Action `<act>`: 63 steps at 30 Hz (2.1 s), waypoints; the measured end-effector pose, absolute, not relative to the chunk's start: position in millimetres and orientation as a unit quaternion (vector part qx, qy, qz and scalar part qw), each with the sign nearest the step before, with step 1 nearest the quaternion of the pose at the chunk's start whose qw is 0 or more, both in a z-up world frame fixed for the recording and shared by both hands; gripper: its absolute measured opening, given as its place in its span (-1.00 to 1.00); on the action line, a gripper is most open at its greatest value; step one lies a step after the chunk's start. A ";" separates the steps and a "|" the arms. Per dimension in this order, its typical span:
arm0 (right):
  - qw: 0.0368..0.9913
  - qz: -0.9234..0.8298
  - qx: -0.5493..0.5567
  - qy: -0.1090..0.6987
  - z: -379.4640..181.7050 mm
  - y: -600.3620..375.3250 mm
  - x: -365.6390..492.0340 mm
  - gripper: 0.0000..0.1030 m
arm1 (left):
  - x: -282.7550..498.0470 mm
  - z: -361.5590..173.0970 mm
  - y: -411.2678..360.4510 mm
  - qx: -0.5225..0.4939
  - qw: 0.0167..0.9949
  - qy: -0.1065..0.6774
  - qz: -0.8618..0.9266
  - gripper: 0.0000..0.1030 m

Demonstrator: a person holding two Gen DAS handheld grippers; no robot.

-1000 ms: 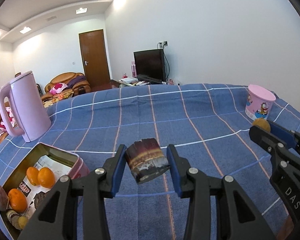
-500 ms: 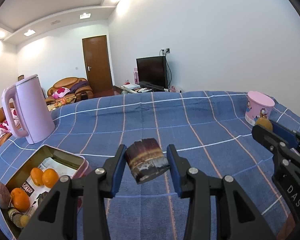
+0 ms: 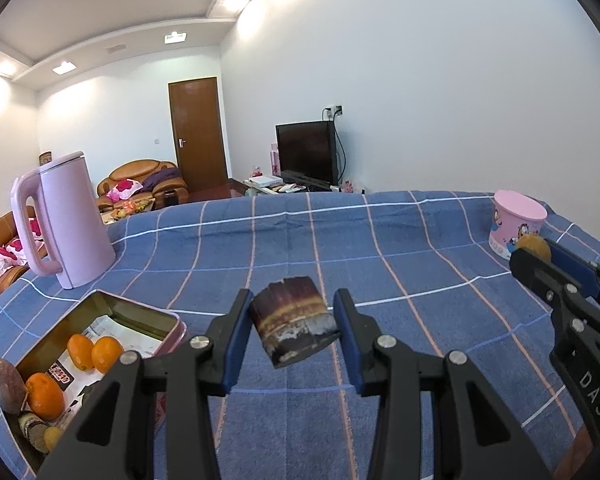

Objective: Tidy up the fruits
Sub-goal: 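Lift the can and small yellow fruit and carry both over the tin box, then lower the can and yellow fruit into the tin and open both tools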

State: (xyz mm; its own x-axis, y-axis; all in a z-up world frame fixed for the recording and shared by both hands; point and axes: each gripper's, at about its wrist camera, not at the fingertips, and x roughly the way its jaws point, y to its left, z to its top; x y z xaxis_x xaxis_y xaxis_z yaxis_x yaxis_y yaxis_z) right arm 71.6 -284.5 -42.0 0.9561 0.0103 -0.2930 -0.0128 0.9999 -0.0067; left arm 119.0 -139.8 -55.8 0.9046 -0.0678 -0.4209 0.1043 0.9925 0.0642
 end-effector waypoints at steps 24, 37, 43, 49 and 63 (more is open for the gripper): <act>0.988 0.037 -0.027 0.149 -42.4 -235.0 51.9 -0.43 | 81.3 -50.7 -97.8 0.048 0.980 0.189 -0.030 -0.17; 0.984 0.083 -0.049 0.151 -43.9 -179.6 53.7 -0.43 | 71.1 -44.7 -49.2 0.037 0.983 0.178 0.002 -0.17; 0.981 0.103 -0.055 0.154 -44.1 -156.4 57.1 -0.43 | 70.3 -43.3 -24.6 0.030 0.983 0.181 0.018 -0.17; 0.978 0.124 -0.061 0.156 -44.7 -133.0 60.2 -0.43 | 69.8 -39.9 -3.2 0.025 0.982 0.182 0.036 -0.17; 0.970 0.167 -0.067 0.161 -42.8 -89.9 74.0 -0.43 | 82.4 -39.9 39.7 0.011 0.978 0.193 0.077 -0.17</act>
